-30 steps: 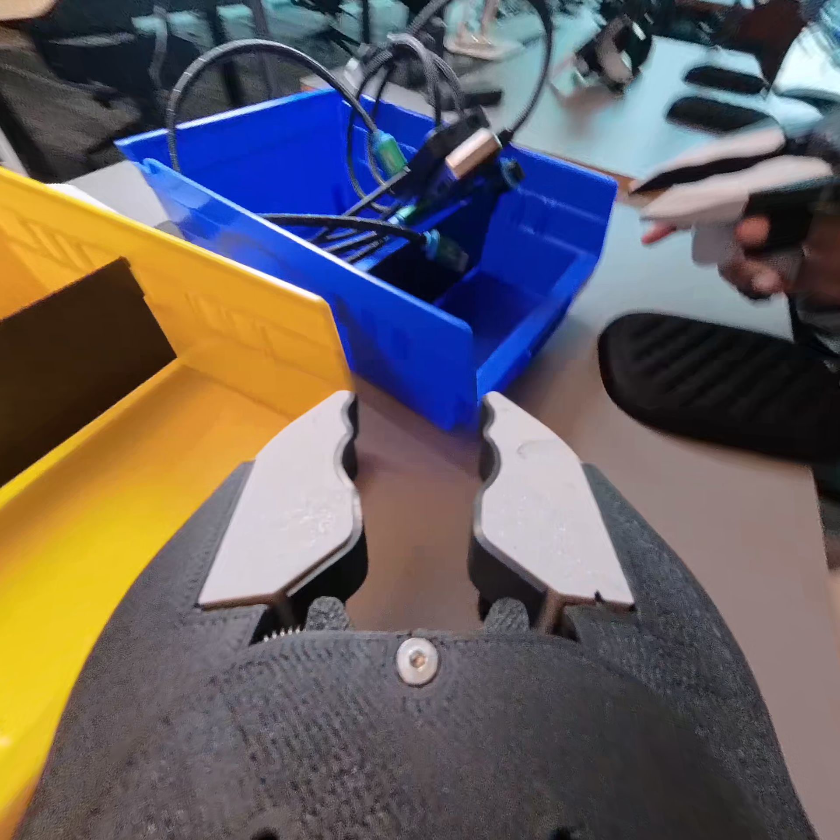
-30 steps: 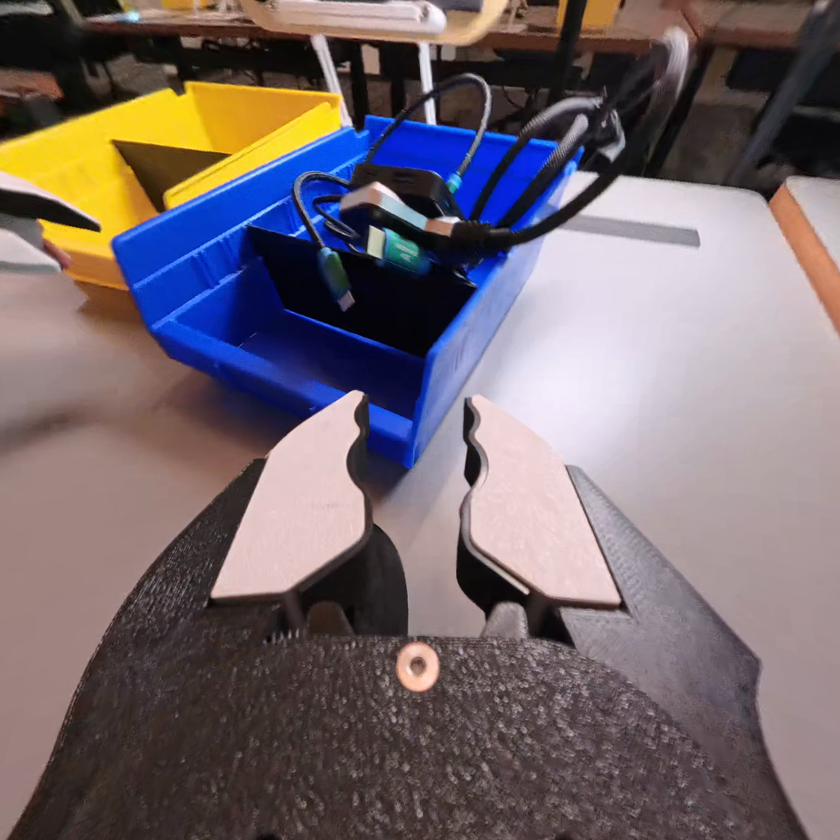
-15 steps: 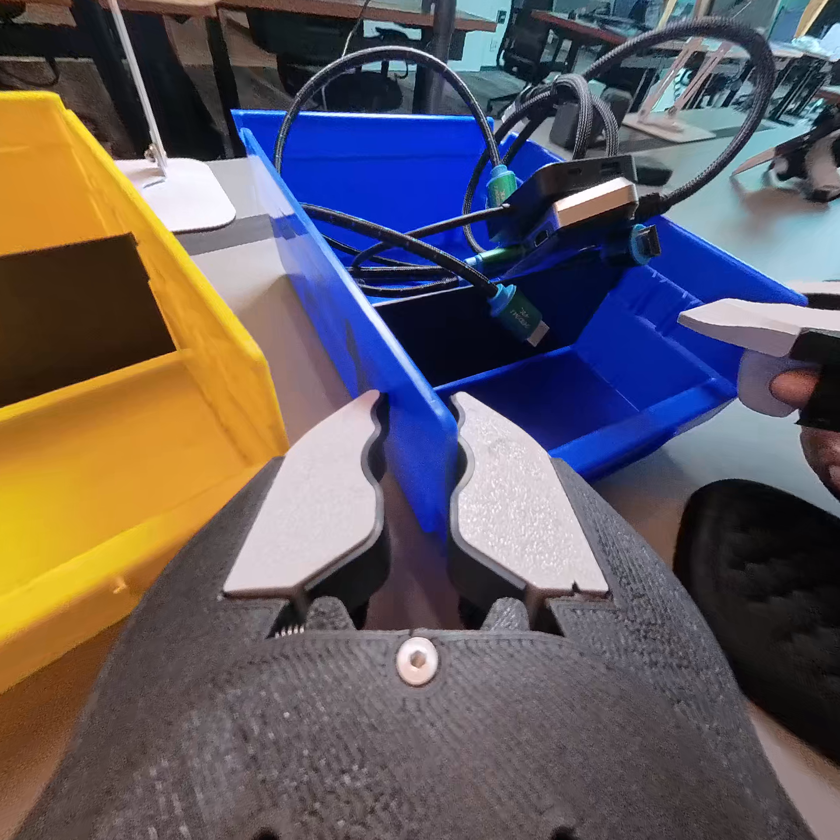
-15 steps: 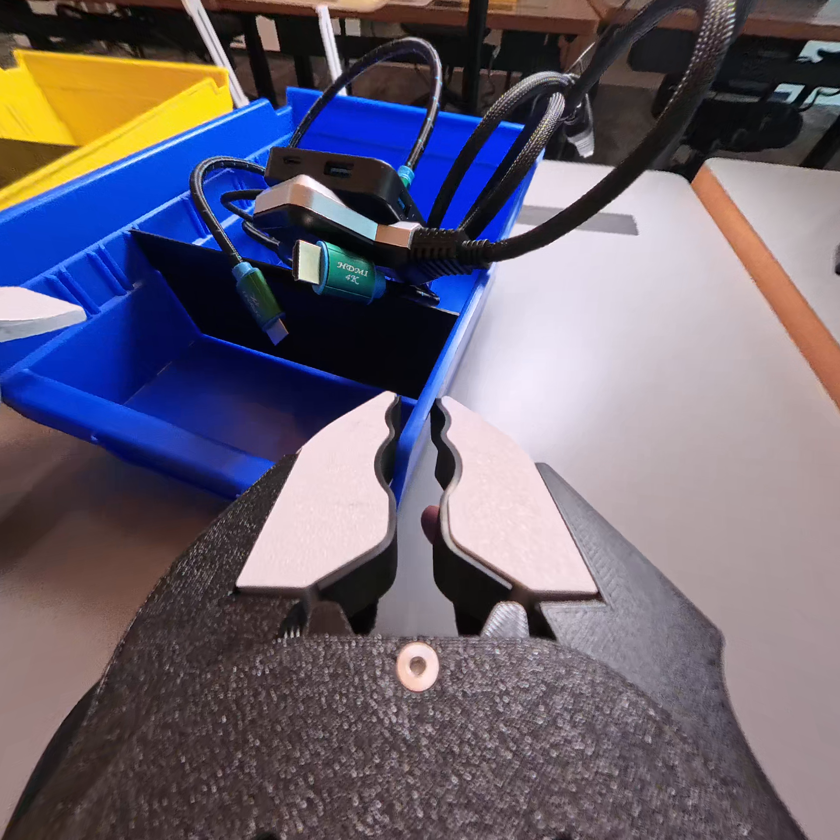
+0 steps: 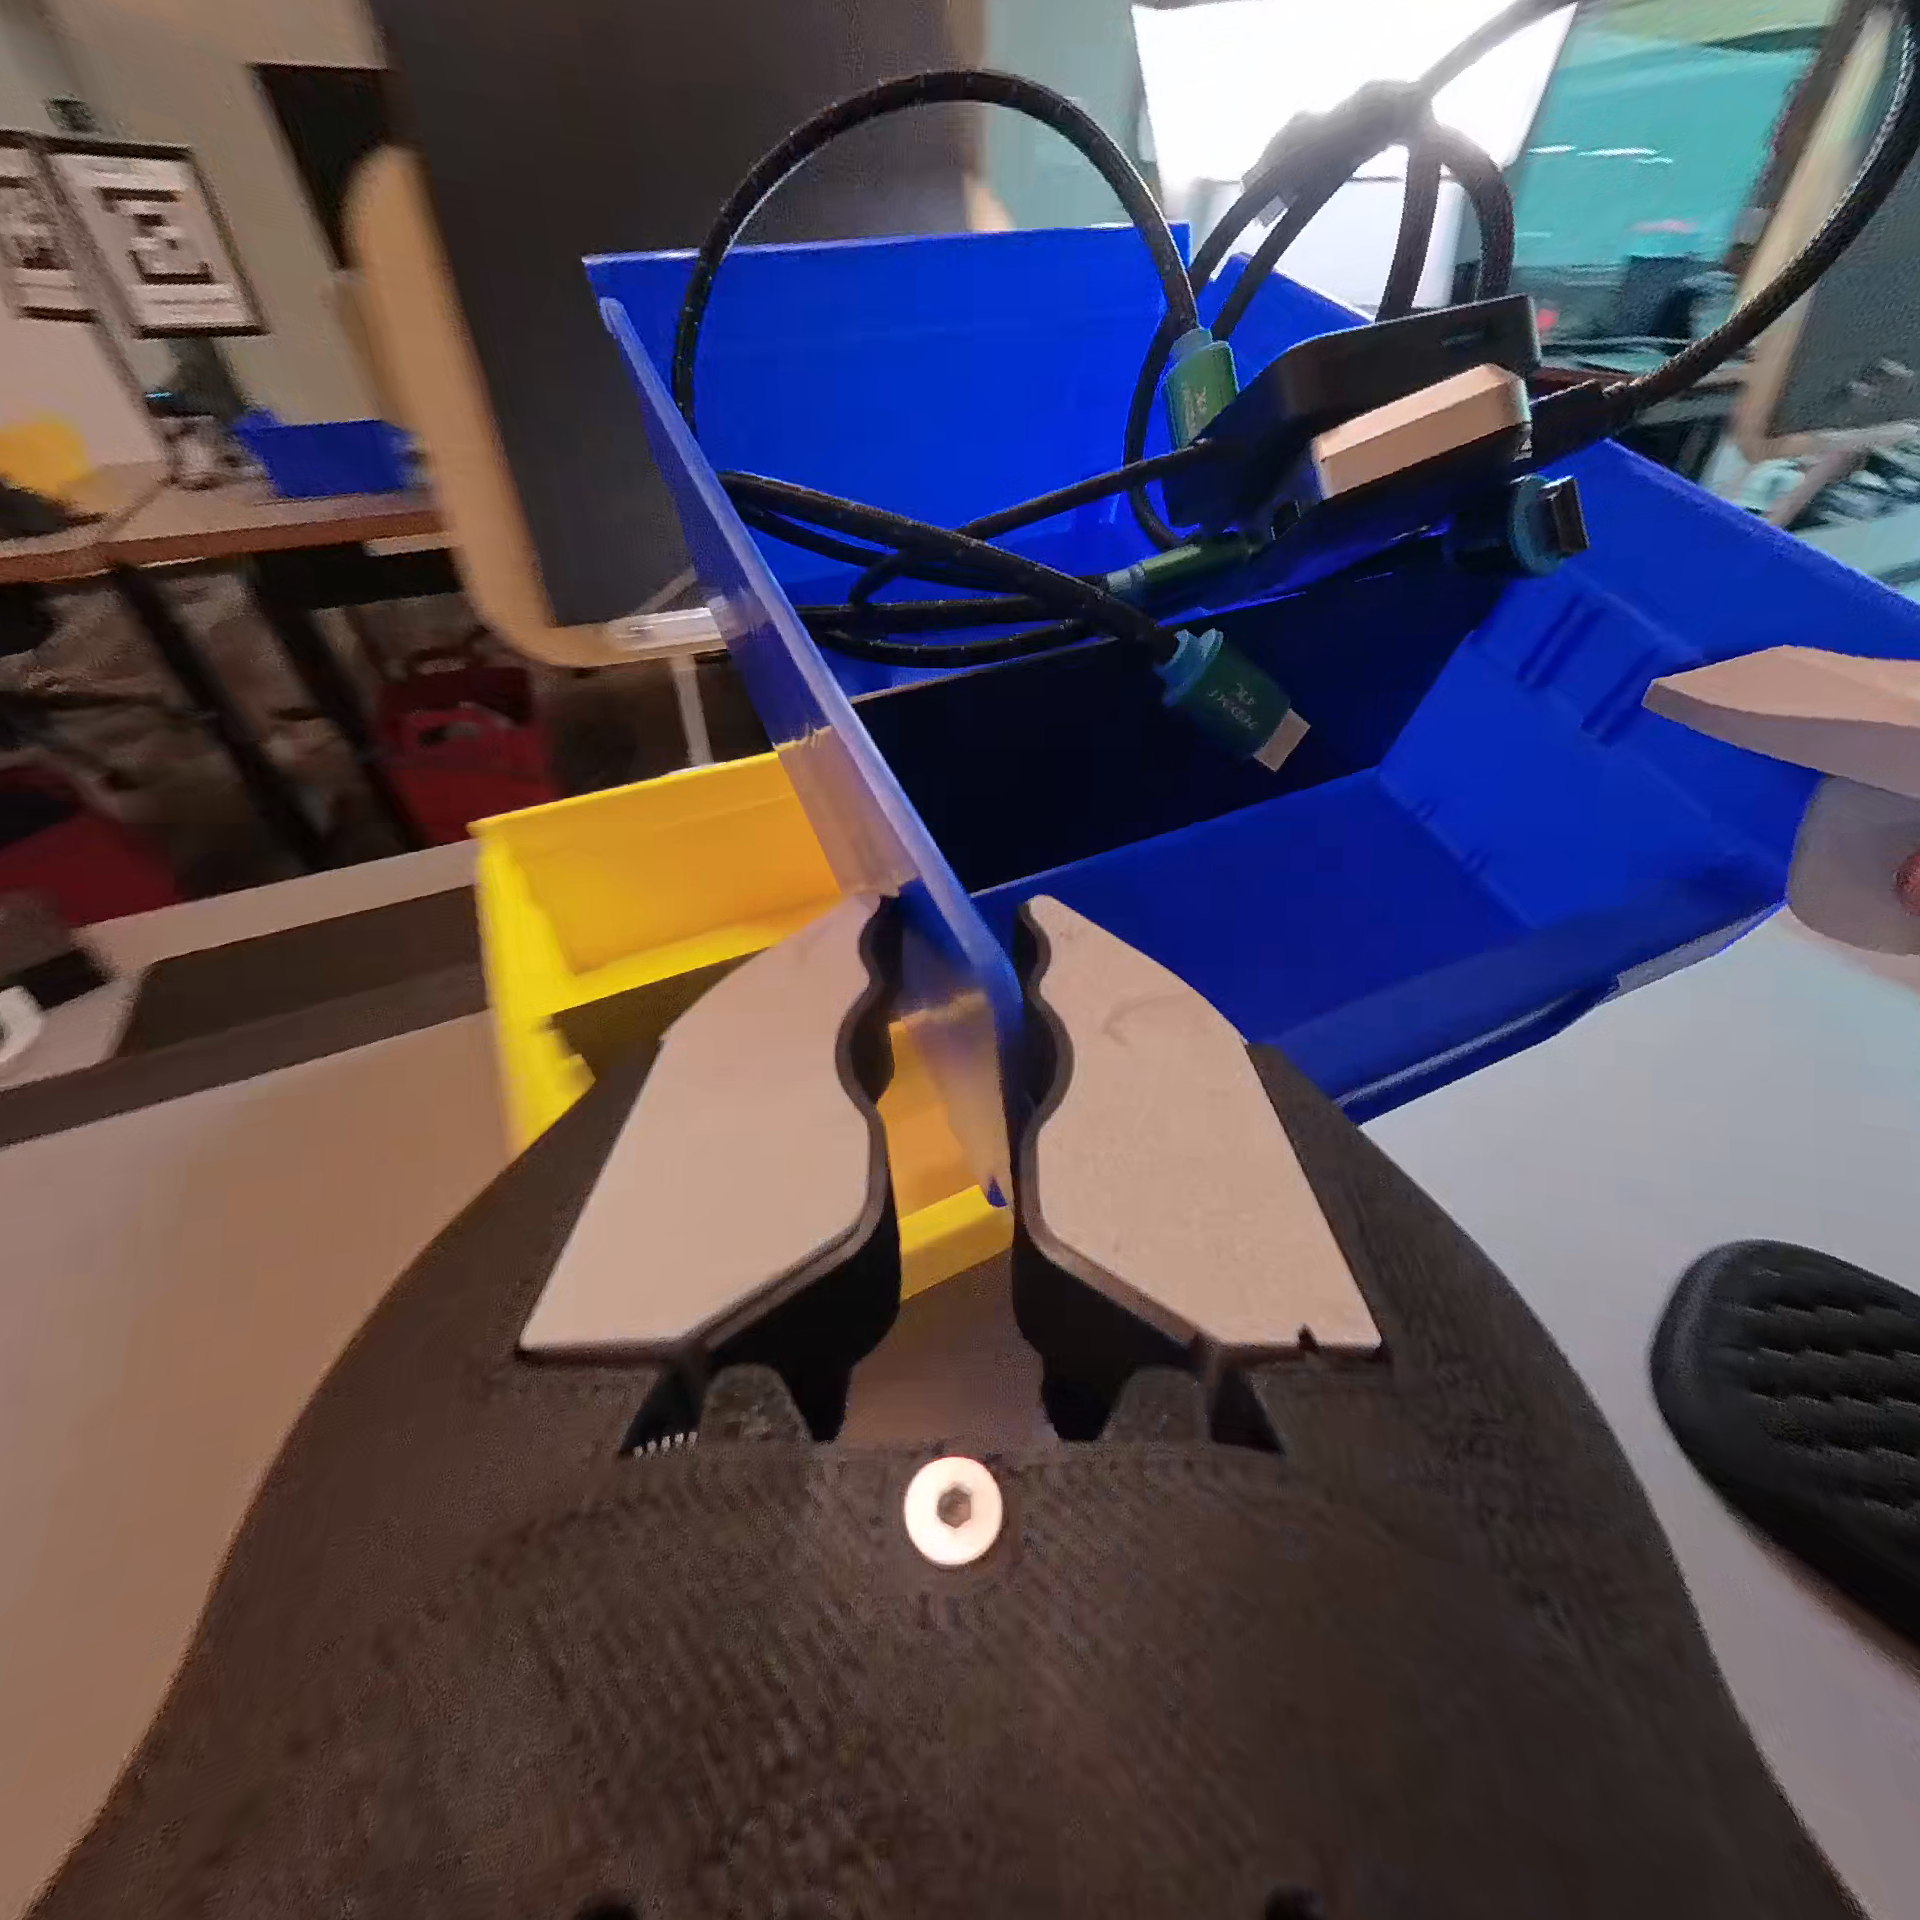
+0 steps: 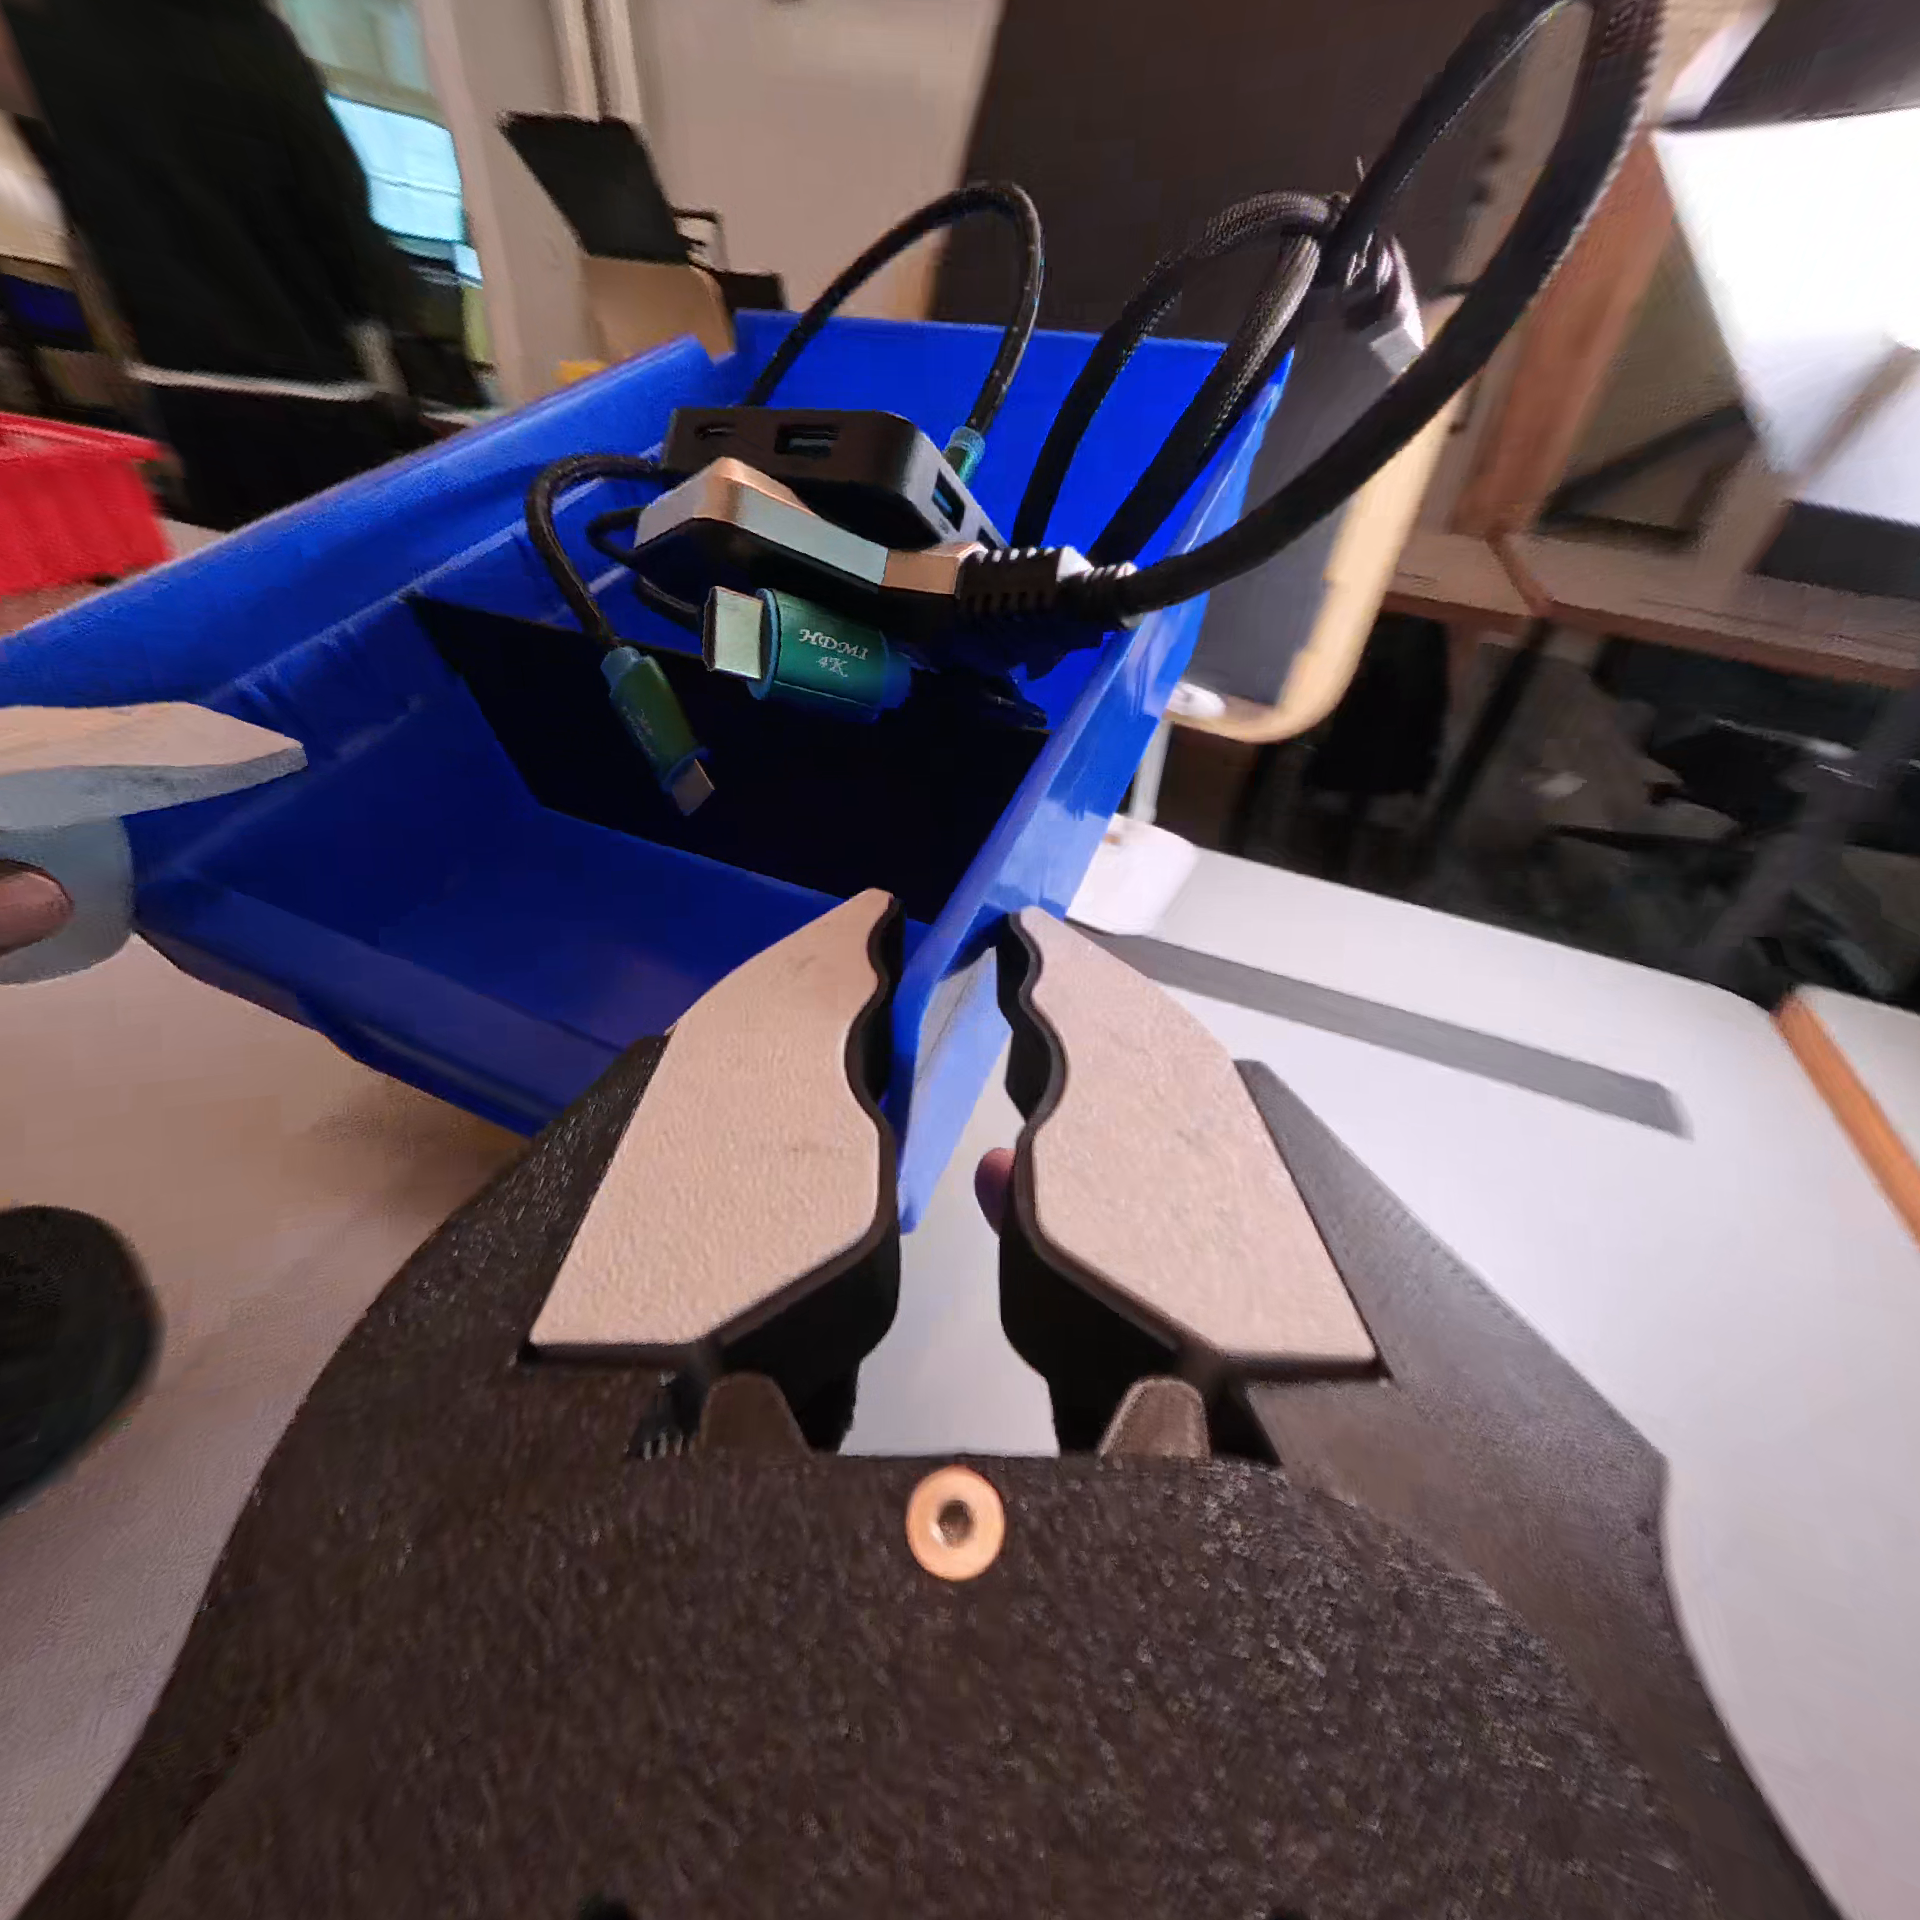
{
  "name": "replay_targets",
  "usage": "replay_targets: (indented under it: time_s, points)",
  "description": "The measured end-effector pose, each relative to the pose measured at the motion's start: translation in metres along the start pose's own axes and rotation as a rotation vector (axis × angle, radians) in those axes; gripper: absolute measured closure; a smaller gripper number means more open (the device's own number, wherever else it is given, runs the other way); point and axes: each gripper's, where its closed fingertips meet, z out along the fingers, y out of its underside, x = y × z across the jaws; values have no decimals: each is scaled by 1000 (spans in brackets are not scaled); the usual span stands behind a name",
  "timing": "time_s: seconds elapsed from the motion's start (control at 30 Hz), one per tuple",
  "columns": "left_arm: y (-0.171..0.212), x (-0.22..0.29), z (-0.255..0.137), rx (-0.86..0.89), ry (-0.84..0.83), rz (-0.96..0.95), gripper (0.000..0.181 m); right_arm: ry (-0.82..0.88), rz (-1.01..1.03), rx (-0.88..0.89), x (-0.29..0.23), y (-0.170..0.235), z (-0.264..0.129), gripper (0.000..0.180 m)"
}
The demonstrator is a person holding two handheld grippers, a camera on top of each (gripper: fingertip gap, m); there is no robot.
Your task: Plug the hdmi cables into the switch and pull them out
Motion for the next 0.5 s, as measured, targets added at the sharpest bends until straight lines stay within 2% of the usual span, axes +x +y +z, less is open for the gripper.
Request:
replay_targets:
  time_s: [0.1,0.23,0.37,0.5]
  points:
    - [-1,-65,-46,3,-125,-50,162,-141,7,16,-69,-15,37,162]
    - [21,-142,-107,-28,-324,-80,164,-299,19,-14,-160,-10,84,162]
    - [62,-204,-155,-89,-462,-139,165,-417,47,-82,-240,21,120,162]
    - [116,-247,-174,-133,-492,-239,165,-476,67,-166,-289,70,145,162]
